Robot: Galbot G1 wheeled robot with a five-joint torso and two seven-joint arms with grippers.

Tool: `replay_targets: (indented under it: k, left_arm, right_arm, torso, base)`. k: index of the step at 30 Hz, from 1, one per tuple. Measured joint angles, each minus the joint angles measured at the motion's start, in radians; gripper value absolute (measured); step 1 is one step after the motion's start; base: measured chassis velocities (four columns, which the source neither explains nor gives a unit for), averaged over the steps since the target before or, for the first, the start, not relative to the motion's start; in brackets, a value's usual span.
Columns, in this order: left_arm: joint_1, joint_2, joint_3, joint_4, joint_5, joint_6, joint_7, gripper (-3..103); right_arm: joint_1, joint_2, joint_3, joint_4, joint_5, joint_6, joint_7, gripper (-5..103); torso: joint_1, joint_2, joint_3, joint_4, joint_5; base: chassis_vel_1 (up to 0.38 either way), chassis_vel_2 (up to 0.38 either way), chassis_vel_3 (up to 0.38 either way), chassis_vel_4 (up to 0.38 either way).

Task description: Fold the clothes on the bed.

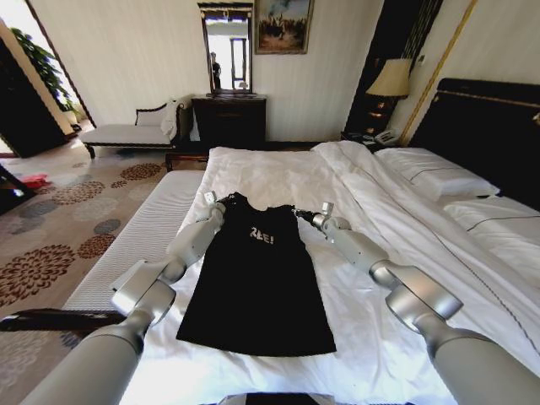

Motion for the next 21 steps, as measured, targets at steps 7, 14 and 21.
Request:
replay_targets:
  k: [7, 14, 21]
  left_arm:
    - [0.117, 0.116, -0.025, -0.228, -0.072, -0.004, -0.023, 1]
    - [0.225, 0.192, -0.052, -0.428, -0.109, -0.007, -0.055, 1]
    - [0.335, 0.246, -0.088, -0.581, -0.121, -0.014, -0.071, 1]
  right_arm:
    - [-0.104, -0.107, 0.066, 0.243, -0.029, 0.018, 0.042, 0]
    - [-0.183, -0.143, 0.101, 0.376, -0.051, 0.035, 0.072, 0]
    - [-0.264, -0.183, 0.128, 0.524, -0.054, 0.048, 0.097, 0]
  torso:
    - [0.0, 0.0, 0.0, -0.0002, 0.0001]
    - [0.0, 0.0, 0.0, 0.0, -0.0001]
    - [0.0, 0.0, 0.0, 0.0002, 0.0001]
  base:
    - [0.0, 0.0, 0.0, 0.0]
    - [0.0, 0.0, 0.0, 0.0]
    - [0.0, 0.0, 0.0, 0.0]
